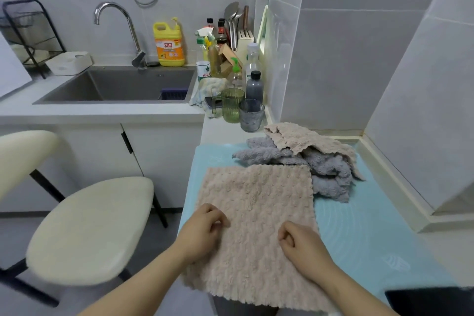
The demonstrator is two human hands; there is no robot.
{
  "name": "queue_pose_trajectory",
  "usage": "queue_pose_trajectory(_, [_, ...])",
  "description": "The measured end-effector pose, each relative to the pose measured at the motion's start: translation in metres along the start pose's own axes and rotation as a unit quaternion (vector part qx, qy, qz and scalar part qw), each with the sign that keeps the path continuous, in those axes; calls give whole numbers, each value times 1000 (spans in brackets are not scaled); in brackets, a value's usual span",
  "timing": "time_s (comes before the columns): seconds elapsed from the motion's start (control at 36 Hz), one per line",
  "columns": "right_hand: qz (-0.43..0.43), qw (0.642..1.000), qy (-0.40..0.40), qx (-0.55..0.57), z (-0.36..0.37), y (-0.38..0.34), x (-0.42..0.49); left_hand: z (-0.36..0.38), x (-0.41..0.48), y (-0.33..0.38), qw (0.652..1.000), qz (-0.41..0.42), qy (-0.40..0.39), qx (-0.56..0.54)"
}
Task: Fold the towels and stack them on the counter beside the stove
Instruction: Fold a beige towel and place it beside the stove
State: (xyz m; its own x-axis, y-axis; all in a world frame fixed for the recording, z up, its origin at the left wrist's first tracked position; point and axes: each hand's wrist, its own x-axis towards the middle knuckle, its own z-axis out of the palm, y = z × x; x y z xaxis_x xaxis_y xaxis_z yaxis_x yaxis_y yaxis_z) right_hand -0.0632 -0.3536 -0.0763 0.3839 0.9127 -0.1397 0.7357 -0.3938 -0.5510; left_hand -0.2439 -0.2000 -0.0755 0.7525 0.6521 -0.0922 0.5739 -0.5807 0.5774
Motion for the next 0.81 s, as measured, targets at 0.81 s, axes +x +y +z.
queue_pose_trajectory(0.81, [-103, 953, -32, -283, 18, -2, -51, 15, -24, -3, 997, 34, 3, 63])
